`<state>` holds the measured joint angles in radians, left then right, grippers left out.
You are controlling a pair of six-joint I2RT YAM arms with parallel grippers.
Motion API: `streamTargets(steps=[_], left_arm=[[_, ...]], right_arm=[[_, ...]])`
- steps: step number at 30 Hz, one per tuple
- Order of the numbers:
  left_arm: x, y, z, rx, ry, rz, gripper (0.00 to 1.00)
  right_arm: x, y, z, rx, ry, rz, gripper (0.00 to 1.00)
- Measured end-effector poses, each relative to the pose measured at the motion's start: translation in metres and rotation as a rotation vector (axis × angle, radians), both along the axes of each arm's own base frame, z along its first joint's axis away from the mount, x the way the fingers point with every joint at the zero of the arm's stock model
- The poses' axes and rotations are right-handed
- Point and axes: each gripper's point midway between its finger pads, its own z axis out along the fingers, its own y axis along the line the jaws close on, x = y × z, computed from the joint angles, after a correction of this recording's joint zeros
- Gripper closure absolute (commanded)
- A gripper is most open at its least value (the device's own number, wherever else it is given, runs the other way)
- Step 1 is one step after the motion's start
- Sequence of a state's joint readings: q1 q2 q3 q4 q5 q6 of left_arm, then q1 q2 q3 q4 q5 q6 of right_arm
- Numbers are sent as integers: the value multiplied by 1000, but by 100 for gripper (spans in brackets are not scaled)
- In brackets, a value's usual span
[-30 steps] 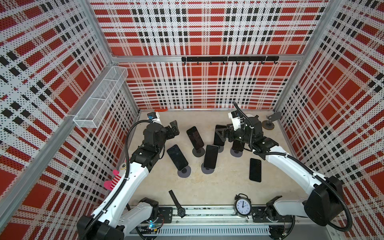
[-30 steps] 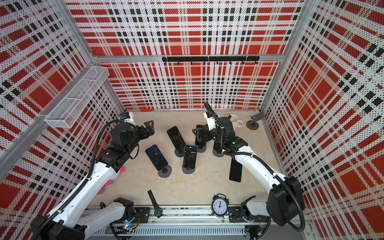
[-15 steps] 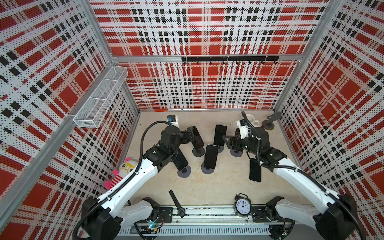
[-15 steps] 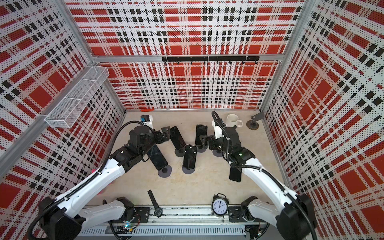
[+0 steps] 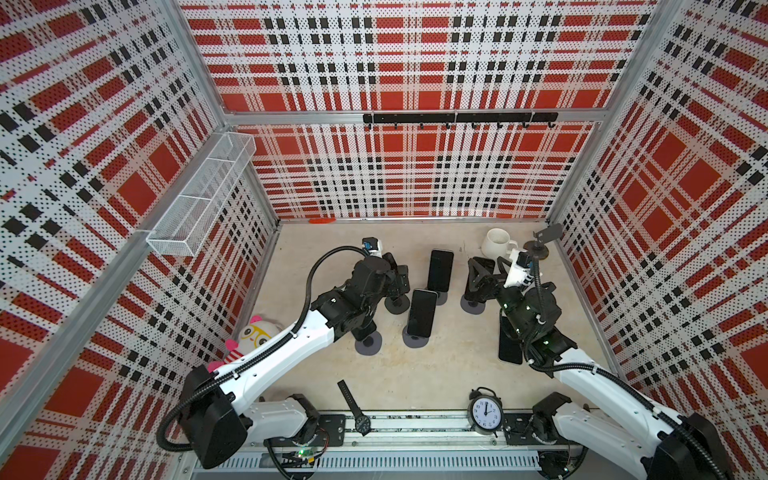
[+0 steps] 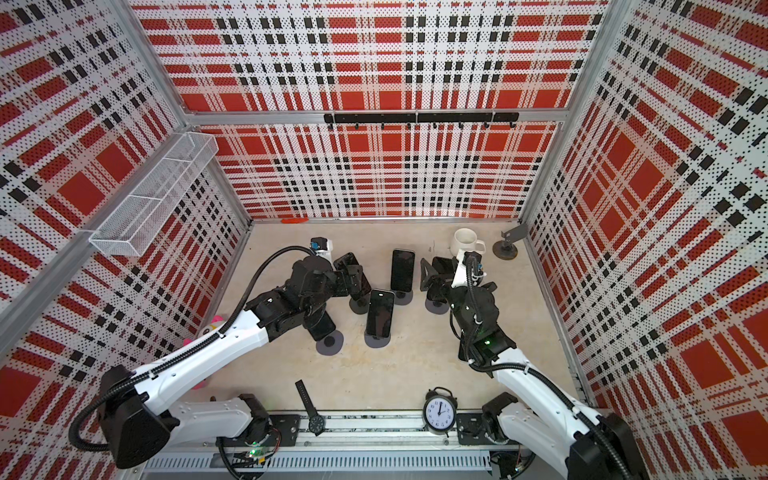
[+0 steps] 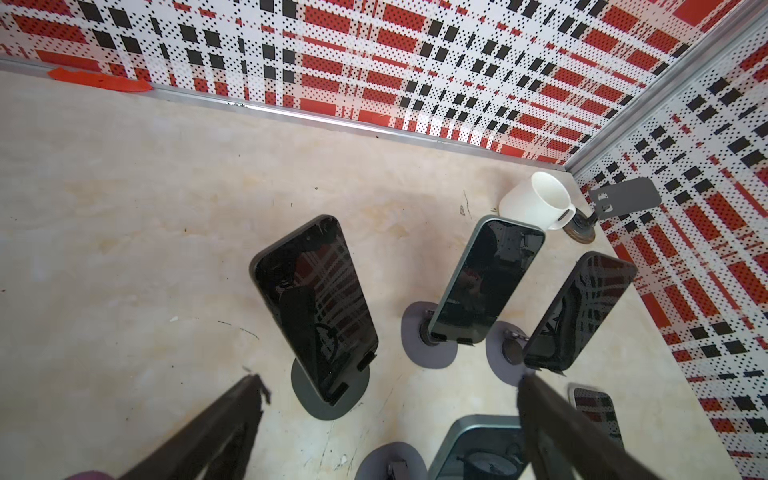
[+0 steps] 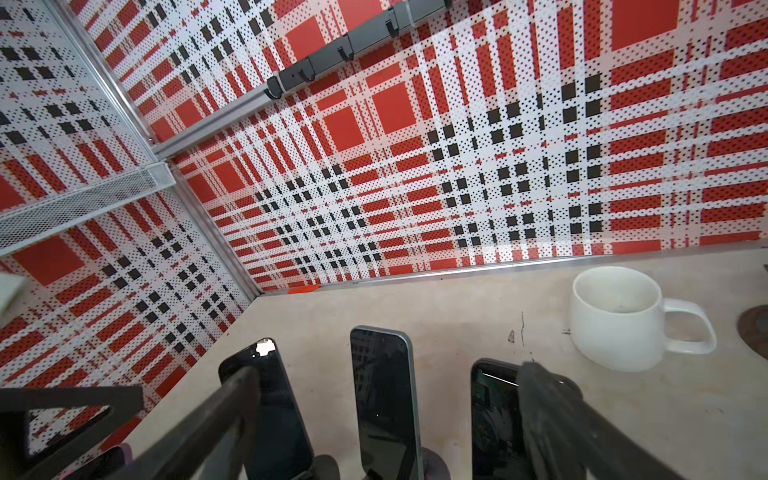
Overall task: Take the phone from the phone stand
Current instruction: 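Move the left gripper over the middle standing phones while the right gripper draws back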
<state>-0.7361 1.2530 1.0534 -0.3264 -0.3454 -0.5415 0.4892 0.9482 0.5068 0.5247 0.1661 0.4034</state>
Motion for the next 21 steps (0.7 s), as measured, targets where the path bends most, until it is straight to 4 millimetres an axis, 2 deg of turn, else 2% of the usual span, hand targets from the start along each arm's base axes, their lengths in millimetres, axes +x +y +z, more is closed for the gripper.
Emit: streamTargets(steps=[4,7,17,21], left_arm=[[-4,-23,14,12,-22,-24,2],[-5,-40,14,37,-18,-33,2],[-18,-80,-26,137,77,-97,2],[-24,-94,-39,168,101,-126,2]], right_arm=[[0,-7,11,7,-48,-39,0],[-1,-14,12,-4,-55,-71,0],[-2,-35,6,-38,12,-183,0],[-1,-62,-3,-11,78,-273,0]])
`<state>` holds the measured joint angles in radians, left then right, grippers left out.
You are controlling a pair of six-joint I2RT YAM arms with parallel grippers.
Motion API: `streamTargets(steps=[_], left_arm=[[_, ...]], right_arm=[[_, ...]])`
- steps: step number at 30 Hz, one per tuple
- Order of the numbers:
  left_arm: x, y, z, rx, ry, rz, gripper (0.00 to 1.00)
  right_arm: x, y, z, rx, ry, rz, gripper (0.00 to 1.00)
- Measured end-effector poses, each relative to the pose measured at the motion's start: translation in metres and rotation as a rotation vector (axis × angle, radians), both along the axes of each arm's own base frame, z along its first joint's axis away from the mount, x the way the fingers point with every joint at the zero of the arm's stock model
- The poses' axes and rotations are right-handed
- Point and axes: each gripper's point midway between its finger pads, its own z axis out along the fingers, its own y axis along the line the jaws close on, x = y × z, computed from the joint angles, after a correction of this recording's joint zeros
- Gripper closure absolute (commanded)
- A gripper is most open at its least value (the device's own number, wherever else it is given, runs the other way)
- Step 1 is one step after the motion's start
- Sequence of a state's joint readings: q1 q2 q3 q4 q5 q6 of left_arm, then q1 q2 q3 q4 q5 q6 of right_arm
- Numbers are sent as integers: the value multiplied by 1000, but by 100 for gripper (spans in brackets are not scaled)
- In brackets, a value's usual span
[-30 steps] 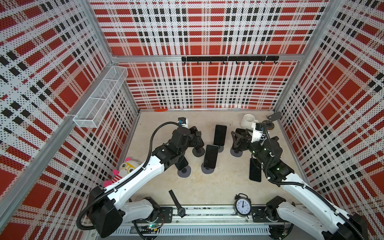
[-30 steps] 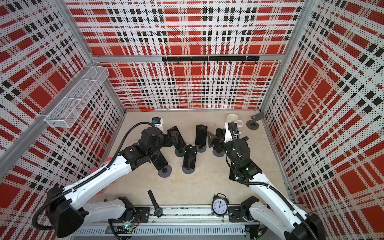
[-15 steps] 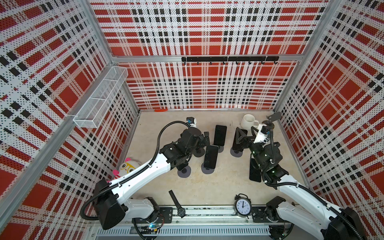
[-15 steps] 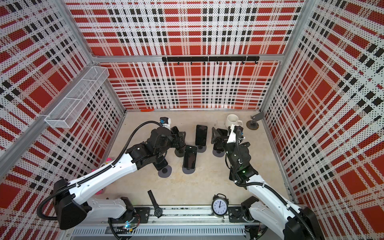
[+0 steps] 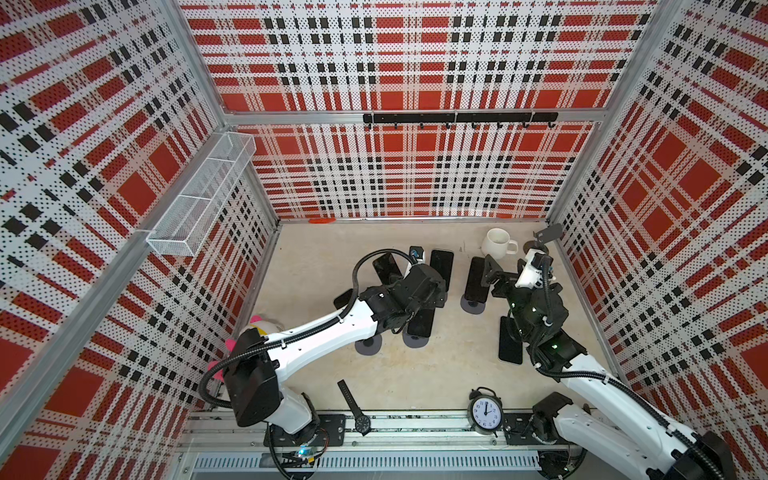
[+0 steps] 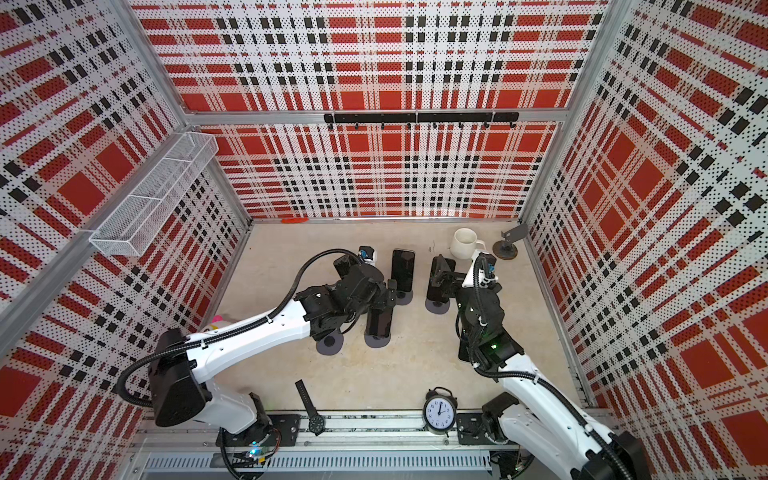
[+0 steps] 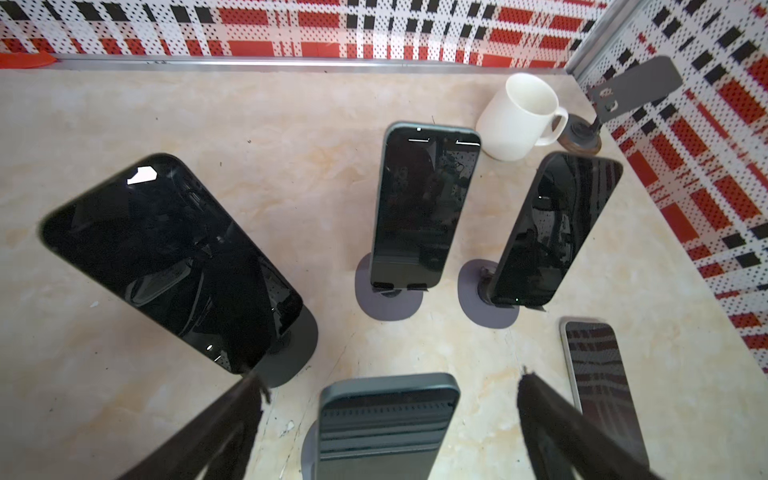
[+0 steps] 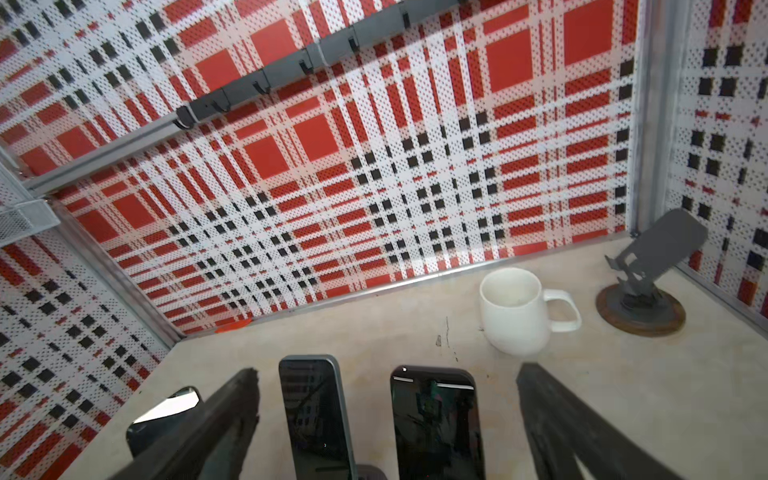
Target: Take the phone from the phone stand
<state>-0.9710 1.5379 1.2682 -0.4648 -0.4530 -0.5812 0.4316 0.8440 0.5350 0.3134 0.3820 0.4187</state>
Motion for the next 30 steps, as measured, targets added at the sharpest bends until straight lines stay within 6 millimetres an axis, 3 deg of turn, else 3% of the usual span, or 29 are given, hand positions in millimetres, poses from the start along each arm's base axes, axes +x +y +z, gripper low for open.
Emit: streamTargets(steps=[5,9,11,15,18,25,30], left_arm=[[-4,-1,-7,23,18,-7,2],[-4,-1,-8,22,23,-10,2],[-4,-1,-10,19,30,-10,2],[-2,0,-23,8,86,2,2],[0,3,-31,13,114,10,2],[2,5,-41,30,141,13,2],[1,-1,-50,52,156,5,2]], right_arm=[[3,-77,-8,119,-3,-74,0],[-3,-113,-42,272,4,-5,0],[-3,-114,-58,353,25,68,0],[-6,-94,-77,482,61,234,0],[-12,-83,-74,483,62,299,0],[-20,-84,-53,406,8,287,0],[-8,-90,-73,459,63,266,0]])
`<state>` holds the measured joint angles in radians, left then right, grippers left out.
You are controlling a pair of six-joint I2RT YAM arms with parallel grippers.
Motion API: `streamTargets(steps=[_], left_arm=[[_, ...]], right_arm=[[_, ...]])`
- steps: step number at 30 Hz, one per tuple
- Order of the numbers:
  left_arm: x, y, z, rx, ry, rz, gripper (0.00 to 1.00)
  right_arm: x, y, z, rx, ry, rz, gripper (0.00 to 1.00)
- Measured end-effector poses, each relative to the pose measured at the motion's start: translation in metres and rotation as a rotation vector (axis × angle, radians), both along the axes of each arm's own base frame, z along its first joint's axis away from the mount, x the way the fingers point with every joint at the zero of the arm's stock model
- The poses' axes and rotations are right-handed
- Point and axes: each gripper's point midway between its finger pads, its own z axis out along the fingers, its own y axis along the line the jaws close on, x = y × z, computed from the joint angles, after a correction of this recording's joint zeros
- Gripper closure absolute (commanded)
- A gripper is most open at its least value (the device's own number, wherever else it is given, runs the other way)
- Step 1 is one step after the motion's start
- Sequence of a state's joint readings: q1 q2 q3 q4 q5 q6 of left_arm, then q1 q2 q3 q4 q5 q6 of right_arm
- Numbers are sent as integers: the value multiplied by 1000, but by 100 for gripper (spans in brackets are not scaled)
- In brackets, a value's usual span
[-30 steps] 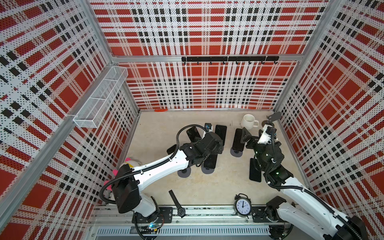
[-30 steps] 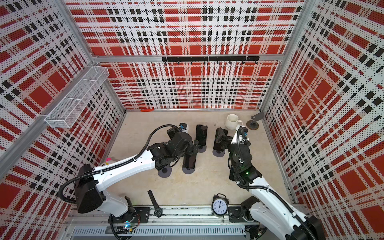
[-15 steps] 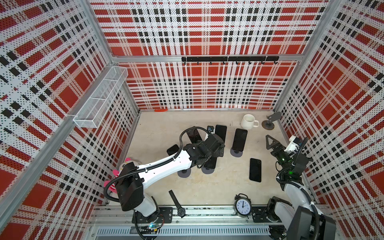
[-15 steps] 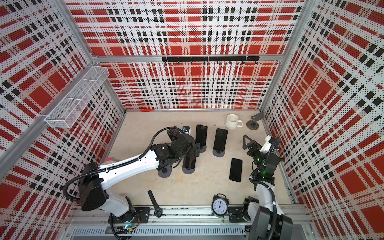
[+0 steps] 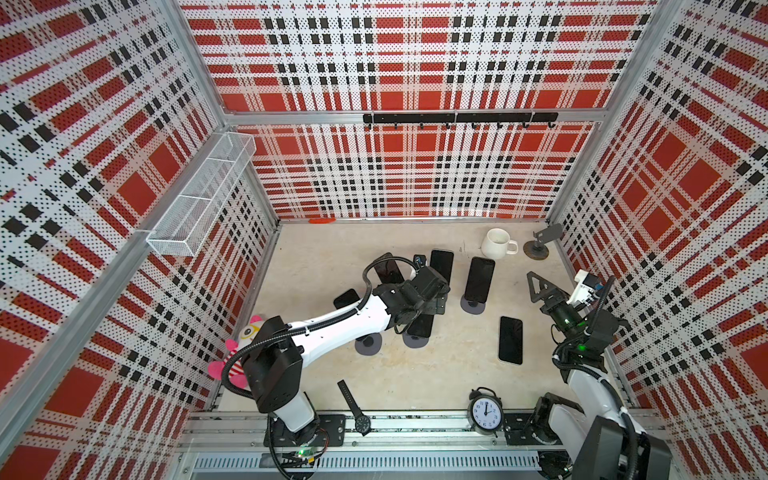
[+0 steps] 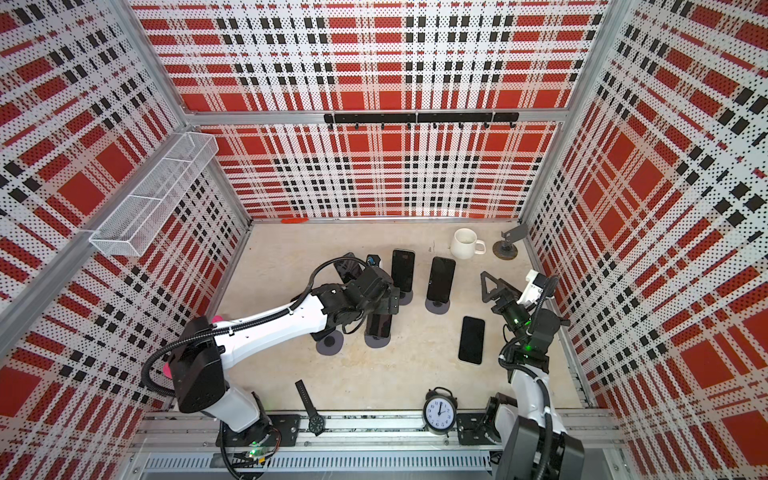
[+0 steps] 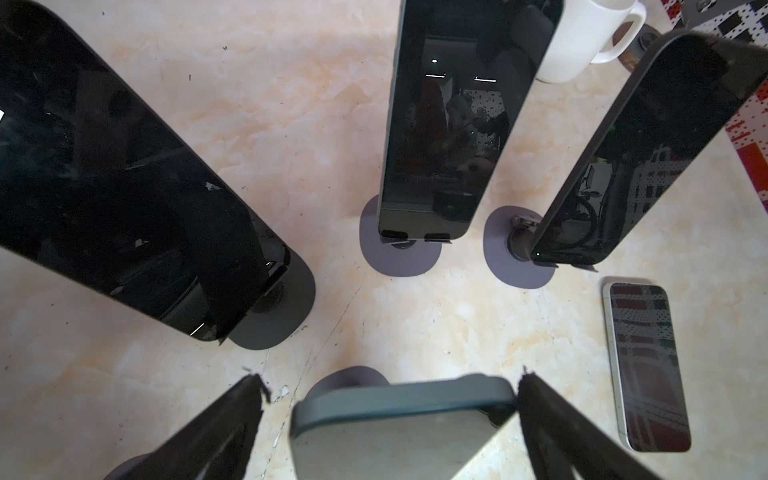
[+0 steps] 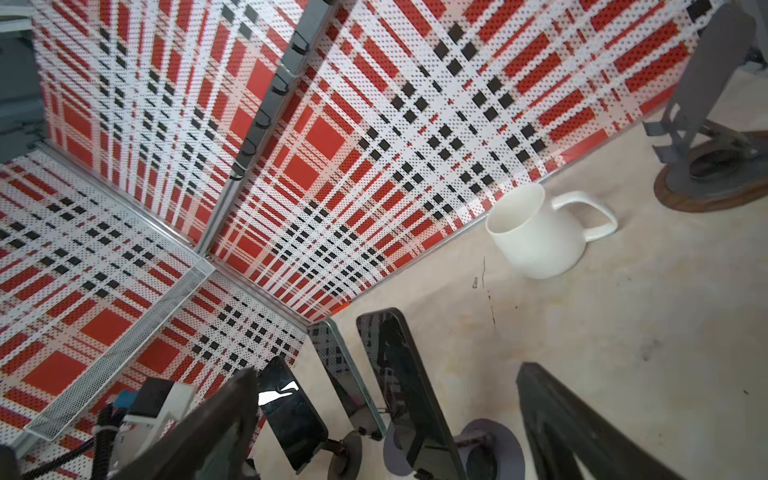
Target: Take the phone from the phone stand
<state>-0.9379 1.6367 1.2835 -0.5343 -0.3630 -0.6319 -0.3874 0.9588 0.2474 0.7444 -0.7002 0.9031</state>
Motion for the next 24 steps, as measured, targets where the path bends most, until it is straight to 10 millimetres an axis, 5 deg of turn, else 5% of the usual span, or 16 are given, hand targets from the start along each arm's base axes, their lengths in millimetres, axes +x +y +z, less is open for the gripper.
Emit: streamTargets(steps=[6,12,18,24], left_arm=[[1,1,1,5,-6,6,2],[1,3,1,7,-7,14,2],[1,3,1,5,-7,21,2],[2,4,1,6,-10,27,2]], right_arm=[[8,-27,-32,-118,160,-227,0],[3,-6,-18,-412,129,-392,0],[-2,-10,-57,-638,237,-492,0],[-3,-9,-64,-754,261,-523,0]])
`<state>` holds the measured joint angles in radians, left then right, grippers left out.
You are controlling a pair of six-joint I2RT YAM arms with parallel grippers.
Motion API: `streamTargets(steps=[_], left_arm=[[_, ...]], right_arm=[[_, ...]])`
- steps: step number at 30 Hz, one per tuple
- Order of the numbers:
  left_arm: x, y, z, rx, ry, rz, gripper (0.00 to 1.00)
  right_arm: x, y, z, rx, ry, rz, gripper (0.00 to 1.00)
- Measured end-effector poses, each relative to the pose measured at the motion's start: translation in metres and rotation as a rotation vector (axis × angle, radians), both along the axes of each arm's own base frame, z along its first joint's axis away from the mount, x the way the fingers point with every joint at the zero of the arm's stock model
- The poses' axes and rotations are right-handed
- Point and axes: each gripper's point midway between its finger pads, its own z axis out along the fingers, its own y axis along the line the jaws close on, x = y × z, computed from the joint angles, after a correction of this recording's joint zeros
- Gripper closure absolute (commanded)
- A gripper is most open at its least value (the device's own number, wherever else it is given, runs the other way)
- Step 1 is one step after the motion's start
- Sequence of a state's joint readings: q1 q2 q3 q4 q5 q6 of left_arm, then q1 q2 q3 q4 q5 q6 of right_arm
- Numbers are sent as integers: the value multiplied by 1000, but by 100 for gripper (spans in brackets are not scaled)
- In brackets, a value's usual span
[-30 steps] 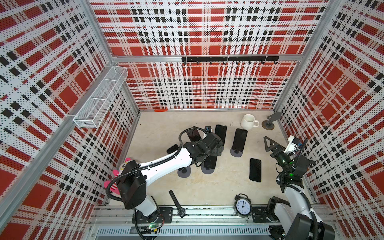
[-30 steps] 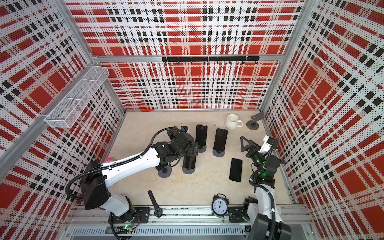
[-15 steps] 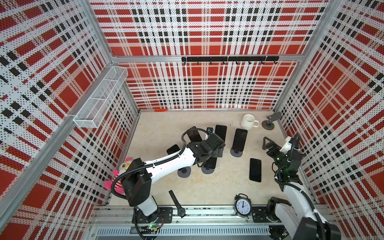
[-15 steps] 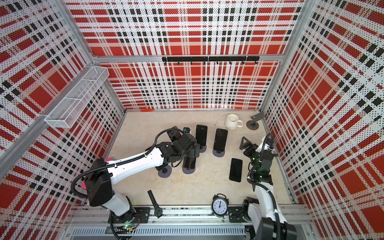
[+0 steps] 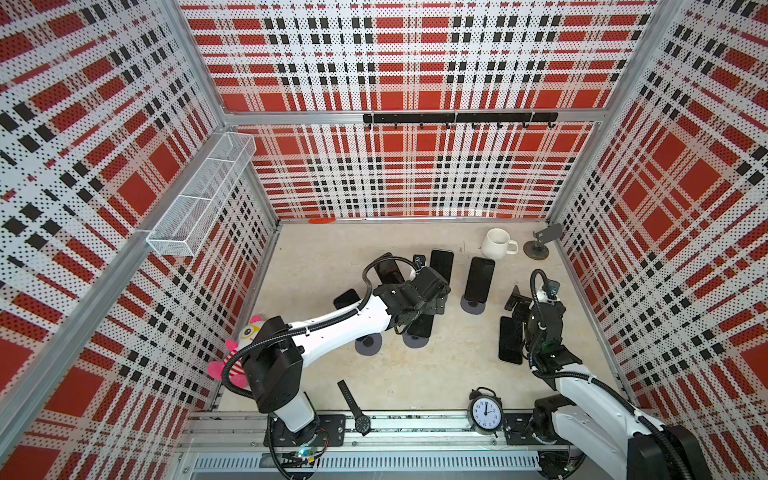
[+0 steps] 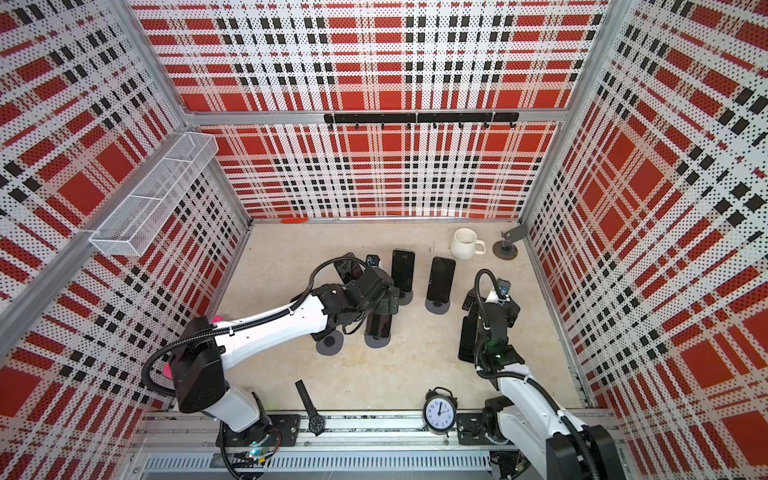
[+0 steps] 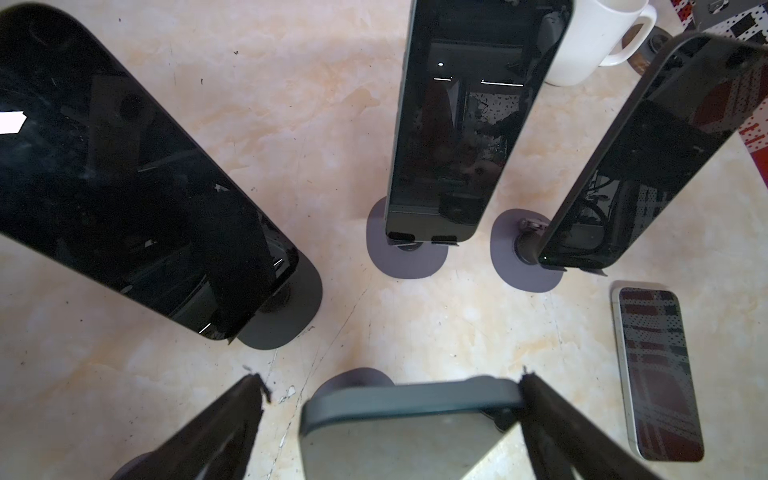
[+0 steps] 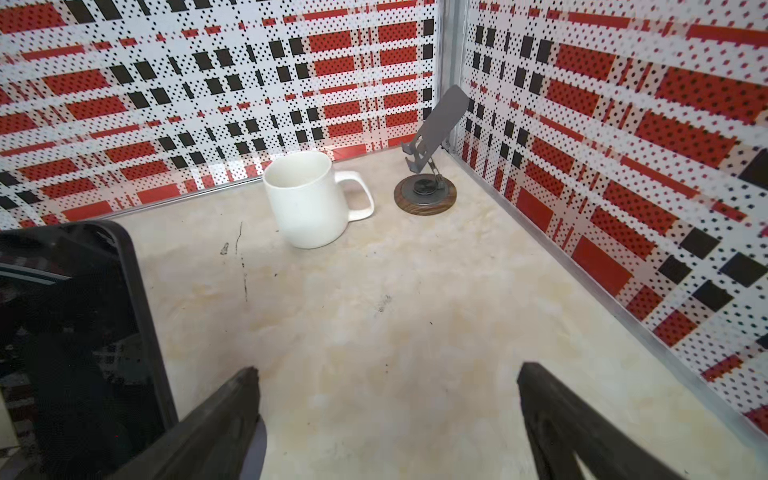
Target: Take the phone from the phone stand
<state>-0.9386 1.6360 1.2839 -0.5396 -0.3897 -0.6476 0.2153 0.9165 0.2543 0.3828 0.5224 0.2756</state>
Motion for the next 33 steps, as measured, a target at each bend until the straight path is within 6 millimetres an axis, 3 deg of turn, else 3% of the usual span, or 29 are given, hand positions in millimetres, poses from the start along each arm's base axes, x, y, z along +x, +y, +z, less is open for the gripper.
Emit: streamTargets(steps=[16,23,33], left_arm=[[1,-2,-4,13,4,-6,2],[0,-7,-11,39,6,-15,1],[-4,-20,-5,71,-29,-35,2]], right_arm=[[-1,-4,4,-27,-9,-22,0],[-1,-4,4,-27,-10,-21,0],[-1,-4,4,-26,-10,-21,0]])
